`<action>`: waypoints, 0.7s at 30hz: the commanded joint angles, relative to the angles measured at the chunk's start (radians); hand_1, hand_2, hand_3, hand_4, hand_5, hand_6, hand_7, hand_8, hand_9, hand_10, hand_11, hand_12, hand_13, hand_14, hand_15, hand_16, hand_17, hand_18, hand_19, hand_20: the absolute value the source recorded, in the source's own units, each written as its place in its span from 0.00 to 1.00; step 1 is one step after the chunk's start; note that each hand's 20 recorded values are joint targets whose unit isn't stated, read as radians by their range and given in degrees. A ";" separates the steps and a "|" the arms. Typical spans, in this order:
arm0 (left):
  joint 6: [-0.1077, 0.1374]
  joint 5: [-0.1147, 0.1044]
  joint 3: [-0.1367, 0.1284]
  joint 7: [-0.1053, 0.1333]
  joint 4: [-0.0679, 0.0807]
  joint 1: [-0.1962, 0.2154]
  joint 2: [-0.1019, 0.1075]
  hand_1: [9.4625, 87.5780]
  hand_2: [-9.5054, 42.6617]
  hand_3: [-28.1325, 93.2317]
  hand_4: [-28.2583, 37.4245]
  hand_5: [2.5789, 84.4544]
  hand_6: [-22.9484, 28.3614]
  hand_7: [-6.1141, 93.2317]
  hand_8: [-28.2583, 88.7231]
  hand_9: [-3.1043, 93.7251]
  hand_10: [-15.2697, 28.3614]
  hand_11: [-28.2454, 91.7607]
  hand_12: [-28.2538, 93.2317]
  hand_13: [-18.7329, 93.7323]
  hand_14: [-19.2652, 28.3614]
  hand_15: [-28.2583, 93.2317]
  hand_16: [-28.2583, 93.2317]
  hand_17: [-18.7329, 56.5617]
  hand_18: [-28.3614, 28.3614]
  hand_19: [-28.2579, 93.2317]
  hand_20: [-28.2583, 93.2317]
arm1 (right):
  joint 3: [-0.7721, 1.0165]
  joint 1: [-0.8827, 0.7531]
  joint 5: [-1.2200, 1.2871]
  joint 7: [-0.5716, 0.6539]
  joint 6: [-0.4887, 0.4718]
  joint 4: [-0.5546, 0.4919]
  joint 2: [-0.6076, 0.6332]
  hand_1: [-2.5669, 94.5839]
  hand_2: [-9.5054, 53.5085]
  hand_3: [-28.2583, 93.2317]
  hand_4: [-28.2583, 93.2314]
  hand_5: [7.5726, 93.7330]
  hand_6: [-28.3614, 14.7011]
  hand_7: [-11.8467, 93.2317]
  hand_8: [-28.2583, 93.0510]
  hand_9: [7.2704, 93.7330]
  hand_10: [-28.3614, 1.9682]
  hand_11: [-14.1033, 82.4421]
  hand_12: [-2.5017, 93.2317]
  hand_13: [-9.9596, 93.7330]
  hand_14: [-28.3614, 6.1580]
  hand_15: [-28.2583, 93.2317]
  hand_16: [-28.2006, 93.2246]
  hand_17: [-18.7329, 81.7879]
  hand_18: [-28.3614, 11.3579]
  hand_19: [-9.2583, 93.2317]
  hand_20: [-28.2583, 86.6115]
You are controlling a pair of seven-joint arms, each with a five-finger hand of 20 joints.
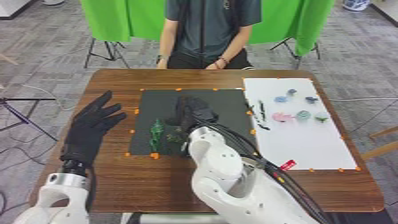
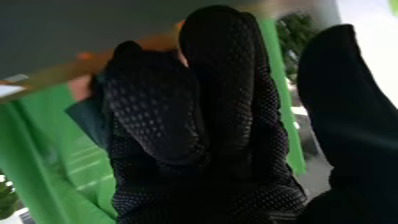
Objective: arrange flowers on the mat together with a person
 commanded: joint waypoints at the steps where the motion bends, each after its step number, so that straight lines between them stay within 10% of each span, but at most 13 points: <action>1: 0.019 -0.011 -0.013 0.013 -0.007 0.037 0.000 0.18 0.30 0.88 0.00 0.41 0.57 0.16 0.17 0.40 0.77 0.42 0.30 0.41 0.97 0.61 0.17 0.14 0.93 0.65 0.35 | 0.102 -0.112 0.104 -0.007 -0.028 -0.176 0.204 0.39 0.12 0.75 0.06 0.84 0.60 0.22 0.14 1.00 0.56 0.57 0.19 1.00 0.61 0.73 0.39 0.62 0.14 1.00 0.21; 21: 0.012 -0.002 -0.021 -0.006 -0.009 0.049 -0.018 0.18 0.30 0.88 0.00 0.41 0.57 0.16 0.17 0.40 0.77 0.42 0.30 0.41 0.97 0.61 0.17 0.14 0.93 0.65 0.35 | 0.116 -0.191 0.205 -0.002 -0.183 -0.183 0.239 0.27 0.32 0.76 0.07 0.87 0.57 0.22 0.14 1.00 0.49 0.59 0.19 0.99 0.54 0.77 0.41 0.59 0.09 1.00 0.23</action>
